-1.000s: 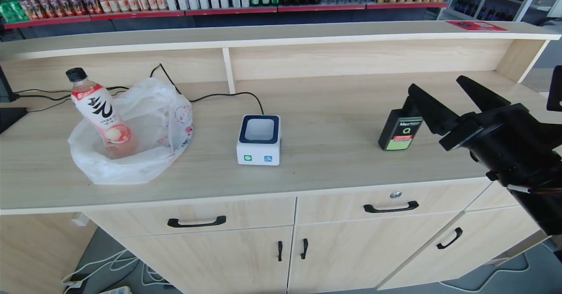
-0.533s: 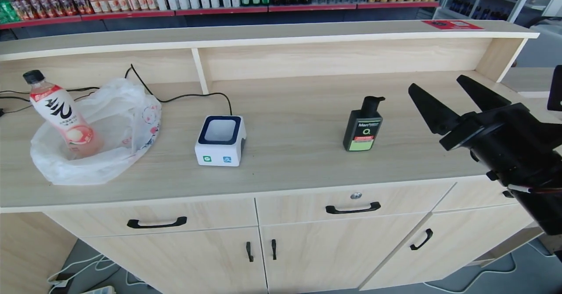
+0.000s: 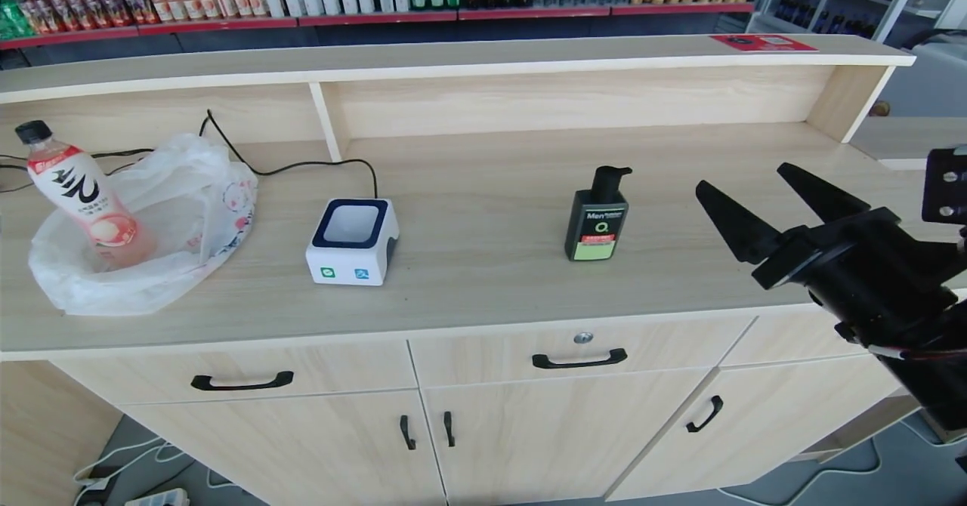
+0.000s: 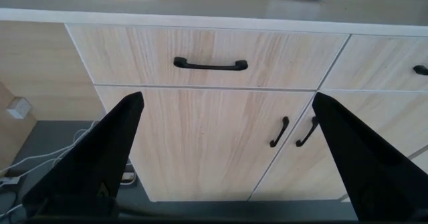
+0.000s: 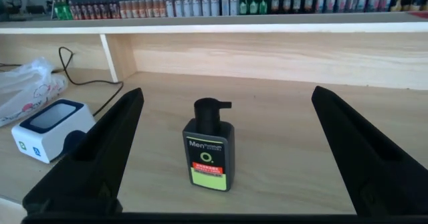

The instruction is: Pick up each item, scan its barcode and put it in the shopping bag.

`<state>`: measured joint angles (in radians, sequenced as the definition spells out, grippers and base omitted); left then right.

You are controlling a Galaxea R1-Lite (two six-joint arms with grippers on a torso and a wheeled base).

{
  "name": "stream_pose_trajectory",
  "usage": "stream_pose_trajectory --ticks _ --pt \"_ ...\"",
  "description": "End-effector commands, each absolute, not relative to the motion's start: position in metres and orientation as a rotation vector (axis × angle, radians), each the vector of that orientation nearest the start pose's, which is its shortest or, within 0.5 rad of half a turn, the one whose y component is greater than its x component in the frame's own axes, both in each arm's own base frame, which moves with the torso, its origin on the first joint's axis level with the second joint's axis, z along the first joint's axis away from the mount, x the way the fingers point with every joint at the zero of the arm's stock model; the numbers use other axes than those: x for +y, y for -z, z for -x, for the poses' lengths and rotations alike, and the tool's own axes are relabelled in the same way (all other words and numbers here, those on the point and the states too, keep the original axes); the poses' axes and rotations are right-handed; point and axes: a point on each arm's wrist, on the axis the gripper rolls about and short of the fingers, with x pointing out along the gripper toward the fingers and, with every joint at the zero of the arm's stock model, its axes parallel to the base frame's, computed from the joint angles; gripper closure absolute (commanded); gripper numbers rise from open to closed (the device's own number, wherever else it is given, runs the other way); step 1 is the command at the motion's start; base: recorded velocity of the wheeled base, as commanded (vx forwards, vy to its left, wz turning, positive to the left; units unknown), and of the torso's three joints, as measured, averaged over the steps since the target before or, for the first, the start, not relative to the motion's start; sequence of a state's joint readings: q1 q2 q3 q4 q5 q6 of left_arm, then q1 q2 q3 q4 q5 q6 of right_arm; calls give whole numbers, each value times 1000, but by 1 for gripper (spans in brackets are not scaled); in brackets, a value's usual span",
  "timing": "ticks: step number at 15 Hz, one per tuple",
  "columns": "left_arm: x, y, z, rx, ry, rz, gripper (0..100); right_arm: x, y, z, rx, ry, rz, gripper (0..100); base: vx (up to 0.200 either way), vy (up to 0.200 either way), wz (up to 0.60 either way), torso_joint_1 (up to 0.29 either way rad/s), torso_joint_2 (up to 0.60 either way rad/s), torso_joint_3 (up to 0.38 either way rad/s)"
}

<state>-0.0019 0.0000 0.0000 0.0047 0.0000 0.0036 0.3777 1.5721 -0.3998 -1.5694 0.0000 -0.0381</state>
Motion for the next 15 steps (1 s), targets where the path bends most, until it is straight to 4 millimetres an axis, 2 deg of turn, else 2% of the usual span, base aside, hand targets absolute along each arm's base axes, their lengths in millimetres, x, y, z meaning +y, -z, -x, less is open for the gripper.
stream_pose_trajectory --ticks 1,5,7,10,12,14,15 --pt "0 -75 23 5 2 -3 0 85 -199 -217 -360 -365 -28 0 0 0 0 0 0 0" --pt "0 -75 23 5 0 -2 0 88 -187 -221 -311 -367 -14 0 0 -200 0 1 -2 5" --pt "0 -75 23 5 2 -3 0 87 -176 -219 -263 -369 -3 0 0 0 0 0 0 0" --pt "0 -75 23 5 2 -3 0 91 -170 -224 -241 -379 1 0 0 0 0 0 0 0" --pt "0 -75 23 5 2 -3 0 98 -164 -228 -218 -402 2 0 0 0 0 0 0 0" --pt "0 -75 23 5 2 -3 0 122 -158 -233 -201 -477 0 0 0 0 0 0 0 0" --pt "0 -75 23 5 2 -3 0 127 -153 -237 -187 -485 2 0 0 0 0 0 0 0"
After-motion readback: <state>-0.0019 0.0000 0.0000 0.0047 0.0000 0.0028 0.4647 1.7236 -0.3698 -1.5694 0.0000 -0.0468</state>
